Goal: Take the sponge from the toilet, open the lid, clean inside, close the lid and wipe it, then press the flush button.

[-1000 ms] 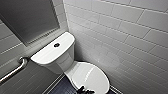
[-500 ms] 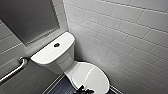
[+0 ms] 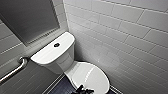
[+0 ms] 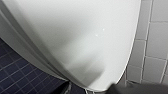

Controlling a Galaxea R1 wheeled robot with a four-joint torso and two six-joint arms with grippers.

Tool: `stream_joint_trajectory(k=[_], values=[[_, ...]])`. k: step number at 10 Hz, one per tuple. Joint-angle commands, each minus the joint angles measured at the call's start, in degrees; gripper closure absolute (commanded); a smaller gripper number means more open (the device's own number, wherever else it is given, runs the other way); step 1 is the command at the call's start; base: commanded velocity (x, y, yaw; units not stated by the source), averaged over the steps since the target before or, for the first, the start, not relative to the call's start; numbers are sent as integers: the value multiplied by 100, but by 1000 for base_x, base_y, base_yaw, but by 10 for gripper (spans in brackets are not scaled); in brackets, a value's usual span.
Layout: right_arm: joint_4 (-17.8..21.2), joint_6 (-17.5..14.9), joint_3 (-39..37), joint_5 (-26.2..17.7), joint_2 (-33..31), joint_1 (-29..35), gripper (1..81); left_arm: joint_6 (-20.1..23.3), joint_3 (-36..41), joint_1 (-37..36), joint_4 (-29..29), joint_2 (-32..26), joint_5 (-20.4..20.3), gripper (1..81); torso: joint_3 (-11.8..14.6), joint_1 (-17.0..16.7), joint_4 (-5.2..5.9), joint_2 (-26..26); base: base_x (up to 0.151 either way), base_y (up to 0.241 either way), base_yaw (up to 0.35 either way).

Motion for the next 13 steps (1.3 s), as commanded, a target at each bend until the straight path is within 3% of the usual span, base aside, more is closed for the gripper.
stream_joint_trajectory(k=[1,5,13], values=[[-168,14,63,-295,-112,-236,811,62,123,-796,21,193,-132,10,0,0,0,0,0,0,0],[-159,14,81,-295,-156,-254,811,62,-414,-796,38,492,-132,10,0,0,0,0,0,0,0],[-168,14,125,-322,-112,-245,811,1,165,-998,74,167,-360,10,0,0,0,0,0,0,0]])
